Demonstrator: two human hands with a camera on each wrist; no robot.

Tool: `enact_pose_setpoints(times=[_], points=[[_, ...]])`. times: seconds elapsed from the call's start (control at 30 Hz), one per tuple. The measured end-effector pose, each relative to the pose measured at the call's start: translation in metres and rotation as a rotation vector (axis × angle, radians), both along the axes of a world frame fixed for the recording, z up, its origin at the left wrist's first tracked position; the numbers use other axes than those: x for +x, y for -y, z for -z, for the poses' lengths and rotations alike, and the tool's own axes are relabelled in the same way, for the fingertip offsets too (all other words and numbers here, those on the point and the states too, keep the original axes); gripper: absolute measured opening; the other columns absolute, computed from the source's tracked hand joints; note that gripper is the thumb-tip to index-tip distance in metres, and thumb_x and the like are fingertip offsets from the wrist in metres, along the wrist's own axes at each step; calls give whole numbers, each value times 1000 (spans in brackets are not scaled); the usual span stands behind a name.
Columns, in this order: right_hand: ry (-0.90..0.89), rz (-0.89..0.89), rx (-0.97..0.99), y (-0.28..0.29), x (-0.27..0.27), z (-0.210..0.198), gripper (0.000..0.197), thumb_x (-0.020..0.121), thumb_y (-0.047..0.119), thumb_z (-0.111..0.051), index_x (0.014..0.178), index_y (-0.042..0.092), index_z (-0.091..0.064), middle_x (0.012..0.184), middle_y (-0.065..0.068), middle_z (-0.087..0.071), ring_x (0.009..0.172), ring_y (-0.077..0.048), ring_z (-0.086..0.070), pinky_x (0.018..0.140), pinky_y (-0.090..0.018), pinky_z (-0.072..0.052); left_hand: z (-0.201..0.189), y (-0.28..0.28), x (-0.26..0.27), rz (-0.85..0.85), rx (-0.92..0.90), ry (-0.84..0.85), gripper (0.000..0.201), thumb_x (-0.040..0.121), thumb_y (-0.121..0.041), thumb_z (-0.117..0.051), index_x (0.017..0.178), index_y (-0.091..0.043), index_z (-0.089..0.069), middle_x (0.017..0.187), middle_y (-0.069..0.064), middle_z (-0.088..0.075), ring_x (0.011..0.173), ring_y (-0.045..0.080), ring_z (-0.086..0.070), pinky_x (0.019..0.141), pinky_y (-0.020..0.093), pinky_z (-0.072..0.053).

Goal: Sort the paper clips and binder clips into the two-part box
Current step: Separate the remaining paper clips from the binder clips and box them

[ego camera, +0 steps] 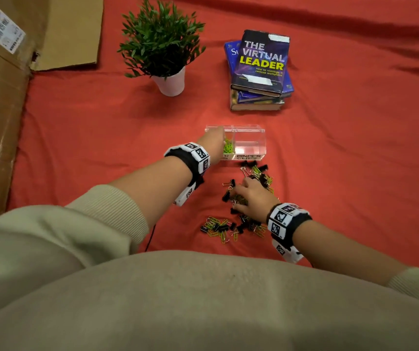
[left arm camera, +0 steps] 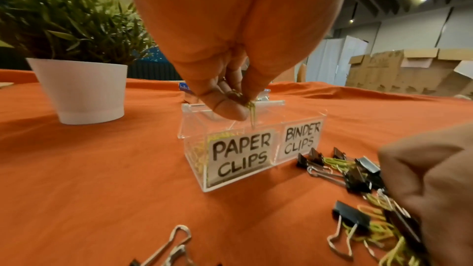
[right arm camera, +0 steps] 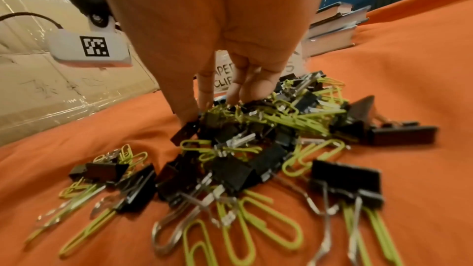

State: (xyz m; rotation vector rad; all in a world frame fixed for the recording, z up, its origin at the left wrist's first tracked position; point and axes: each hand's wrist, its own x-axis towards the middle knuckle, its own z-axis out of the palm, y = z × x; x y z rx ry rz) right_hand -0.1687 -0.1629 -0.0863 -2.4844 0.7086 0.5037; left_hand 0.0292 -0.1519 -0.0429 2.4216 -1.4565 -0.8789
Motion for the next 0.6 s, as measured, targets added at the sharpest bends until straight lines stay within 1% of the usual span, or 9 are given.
enact_pose_setpoints(times=[0.03, 0.1, 0.2, 0.27, 0.37, 0.4, 0.47, 0.53, 0.6], points=[[13, 4, -12, -1, -4, 2, 40, 84, 39, -64, 119, 22, -56, 113, -6, -44, 108, -21, -44, 82, -40, -53, 3, -1, -3, 27, 12, 21, 25, 96, -9, -46, 118, 1, -49, 121, 17, -51, 102, 32, -55, 81, 35, -45], [63, 37, -47, 3, -8, 3, 38, 84, 36, -65, 118, 21, -58, 111, -7, -44, 106, -22, -44, 80, -35, -51, 6, -8, -9, 71, -49, 87, 33, 96, -17, -49, 124, -1, -48, 127, 16, -46, 108, 31, -54, 91, 41, -47], [168, 68, -133, 8, -9, 0, 30, 85, 29, -63, 113, 18, -61, 106, -7, -47, 104, -24, -46, 78, -34, -49, 5, -34, -22, 102, -207, 134, 32, 92, -22, -54, 121, -7, -52, 118, 11, -47, 105, 27, -52, 90, 42, -49], [190, 16, -106, 4, -6, -3, 28, 86, 29, -62, 110, 15, -63, 107, -7, -50, 108, -24, -45, 84, -37, -49, 6, -59, -31, 136, -149, 114, 23, 90, -25, -55, 108, -12, -56, 111, 7, -50, 100, 23, -53, 86, 37, -49], [143, -167, 15, -16, 0, -6, 23, 84, 28, -61, 101, 12, -62, 104, -6, -54, 107, -23, -46, 88, -41, -47, 16, -101, -46, 213, 76, 64, 18, 84, -29, -57, 96, -16, -58, 105, 7, -61, 99, 26, -60, 82, 35, -50], [116, -222, 55, -23, 1, -7, 24, 83, 27, -62, 101, 12, -62, 103, -6, -55, 107, -23, -47, 88, -41, -46, 20, -114, -51, 232, 125, 58, 21, 83, -31, -58, 97, -16, -58, 106, 7, -62, 99, 28, -60, 80, 34, -49], [64, -290, 122, -37, 1, -5, 28, 81, 24, -63, 107, 11, -60, 106, -7, -55, 107, -22, -48, 89, -36, -45, 31, -136, -60, 248, 180, 44, 31, 80, -34, -62, 103, -14, -54, 109, 9, -60, 100, 29, -59, 80, 35, -47], [31, -306, 133, -46, -2, -1, 31, 82, 21, -62, 111, 10, -60, 109, -8, -55, 109, -22, -49, 90, -34, -43, 40, -150, -66, 231, 208, 9, 39, 79, -33, -67, 108, -12, -51, 112, 11, -56, 102, 29, -57, 84, 37, -47], [26, -281, 127, -51, -7, 3, 28, 84, 19, -61, 110, 9, -62, 109, -8, -56, 109, -23, -50, 91, -34, -44, 47, -160, -72, 193, 202, -6, 39, 81, -29, -67, 110, -10, -50, 114, 11, -54, 104, 31, -57, 87, 39, -48]])
